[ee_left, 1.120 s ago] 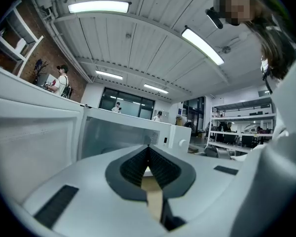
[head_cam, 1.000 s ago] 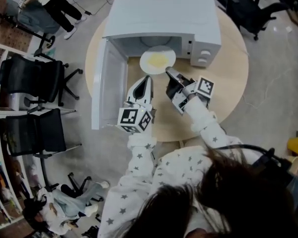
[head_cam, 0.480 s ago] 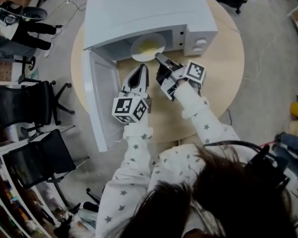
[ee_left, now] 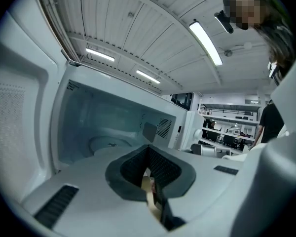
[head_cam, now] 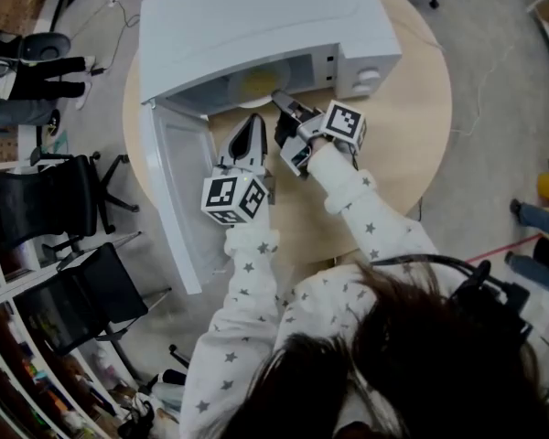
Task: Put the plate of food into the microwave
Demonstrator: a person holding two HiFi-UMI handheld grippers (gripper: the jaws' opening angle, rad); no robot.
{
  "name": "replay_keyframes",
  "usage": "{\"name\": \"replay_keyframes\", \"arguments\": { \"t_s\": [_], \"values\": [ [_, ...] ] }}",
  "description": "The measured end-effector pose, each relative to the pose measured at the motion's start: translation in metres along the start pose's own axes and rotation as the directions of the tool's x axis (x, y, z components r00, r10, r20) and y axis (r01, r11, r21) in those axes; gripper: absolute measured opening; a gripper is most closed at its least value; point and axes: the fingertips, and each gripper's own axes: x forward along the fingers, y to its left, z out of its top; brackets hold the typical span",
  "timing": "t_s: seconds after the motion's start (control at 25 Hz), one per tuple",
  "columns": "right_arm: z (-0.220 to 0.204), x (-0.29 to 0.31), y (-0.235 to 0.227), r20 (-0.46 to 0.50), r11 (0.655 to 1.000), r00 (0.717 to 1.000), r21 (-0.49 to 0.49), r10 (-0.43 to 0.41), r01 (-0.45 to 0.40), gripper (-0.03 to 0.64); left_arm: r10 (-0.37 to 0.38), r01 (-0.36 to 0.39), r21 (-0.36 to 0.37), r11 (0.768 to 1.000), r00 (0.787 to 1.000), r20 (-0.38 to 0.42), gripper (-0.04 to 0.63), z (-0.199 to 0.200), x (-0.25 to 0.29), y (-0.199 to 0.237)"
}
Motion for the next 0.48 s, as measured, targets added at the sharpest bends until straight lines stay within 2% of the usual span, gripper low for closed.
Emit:
{"name": "replay_keyframes", "arguments": {
  "t_s": [0.16,0.48],
  "values": [
    [0.007,0.016,0.003,0.007,0.999,1.000,-0.049,0.008,-0.008,0.021,0.008,-0.008,-0.008,1.000,1.000,-0.003,0.002,0.000,0.008,0.010],
    [0.010,0.035,-0.006,-0.012,0.977,0.995,-0.192,-0.102,0.098,0.021,0.016,-0.017,-0.013,1.000,1.000,-0.017,0.002,-0.001,0.019,0.025]
  ]
}}
